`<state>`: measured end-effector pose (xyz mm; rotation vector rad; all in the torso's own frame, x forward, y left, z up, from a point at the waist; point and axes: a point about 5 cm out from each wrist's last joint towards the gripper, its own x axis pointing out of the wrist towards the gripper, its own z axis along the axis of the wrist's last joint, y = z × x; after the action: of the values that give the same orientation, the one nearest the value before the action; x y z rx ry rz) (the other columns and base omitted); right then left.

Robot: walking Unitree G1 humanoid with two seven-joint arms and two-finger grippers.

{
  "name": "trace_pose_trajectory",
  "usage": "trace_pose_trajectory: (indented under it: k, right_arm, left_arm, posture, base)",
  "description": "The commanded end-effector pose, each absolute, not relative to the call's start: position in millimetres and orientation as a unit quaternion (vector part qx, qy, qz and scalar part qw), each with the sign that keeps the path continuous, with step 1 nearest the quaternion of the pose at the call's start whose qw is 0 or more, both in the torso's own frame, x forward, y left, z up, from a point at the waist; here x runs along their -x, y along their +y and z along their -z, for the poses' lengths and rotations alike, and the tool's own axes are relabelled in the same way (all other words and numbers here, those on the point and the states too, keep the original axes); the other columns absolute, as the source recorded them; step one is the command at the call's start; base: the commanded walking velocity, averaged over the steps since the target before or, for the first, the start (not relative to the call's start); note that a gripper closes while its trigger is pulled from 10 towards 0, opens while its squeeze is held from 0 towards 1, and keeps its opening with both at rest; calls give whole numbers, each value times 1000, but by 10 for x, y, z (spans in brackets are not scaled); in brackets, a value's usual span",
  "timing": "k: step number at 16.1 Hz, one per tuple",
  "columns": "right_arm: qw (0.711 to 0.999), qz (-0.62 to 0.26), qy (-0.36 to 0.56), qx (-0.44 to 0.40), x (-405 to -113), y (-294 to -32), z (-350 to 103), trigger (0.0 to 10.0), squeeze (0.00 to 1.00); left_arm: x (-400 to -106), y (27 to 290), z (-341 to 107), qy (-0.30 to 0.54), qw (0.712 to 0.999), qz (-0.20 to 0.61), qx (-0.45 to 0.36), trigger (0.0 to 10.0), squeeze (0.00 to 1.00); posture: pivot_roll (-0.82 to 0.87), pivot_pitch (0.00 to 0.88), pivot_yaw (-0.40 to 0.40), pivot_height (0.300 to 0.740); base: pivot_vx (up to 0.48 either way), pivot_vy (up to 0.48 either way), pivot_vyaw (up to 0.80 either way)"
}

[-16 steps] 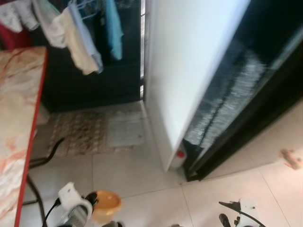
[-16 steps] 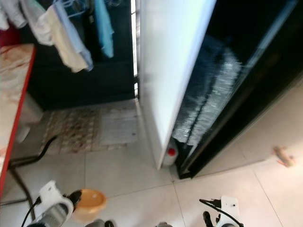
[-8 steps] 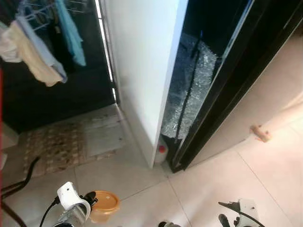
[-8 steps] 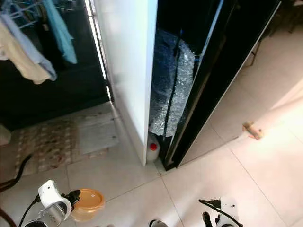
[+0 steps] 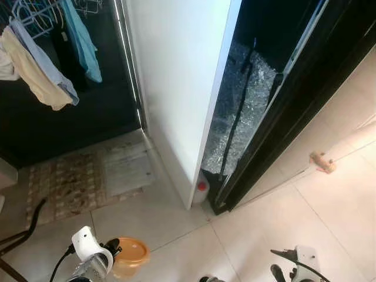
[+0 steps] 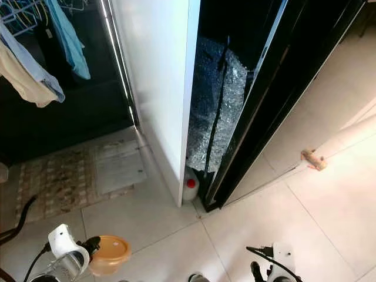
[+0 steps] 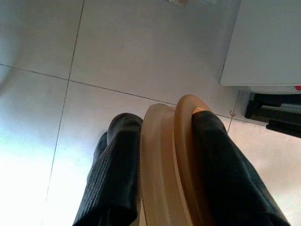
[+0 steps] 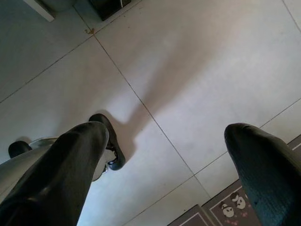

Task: Restocking fridge

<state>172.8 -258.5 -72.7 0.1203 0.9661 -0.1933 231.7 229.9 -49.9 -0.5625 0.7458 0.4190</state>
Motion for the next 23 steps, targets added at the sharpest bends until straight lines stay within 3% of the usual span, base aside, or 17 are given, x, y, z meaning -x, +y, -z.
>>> trace_pose_trajectory:
  k: [1,9,23]
  right_arm:
    - [870,99,479,-58,-1623,-2605,770,10000,0]
    - [870,98,479,-60,-1625,-2596,772,10000,0]
    - [870,99,479,-62,-1620,-2578,780,10000,0]
  left_arm:
    - [-2207,2284,576,378,864,-203,264,10000,0]
    - [-2187,2291,586,383,865,-198,257,10000,0]
    - [-2206,2269,579,385,870,-186,244,10000,0]
  posture:
    - [-166,184,-24,740]
    - [-166,181,-19,740]
    - [-166,168,-11,740]
  base:
    - [0,0,-788]
    - [0,180,-788]
    - [0,0,-788]
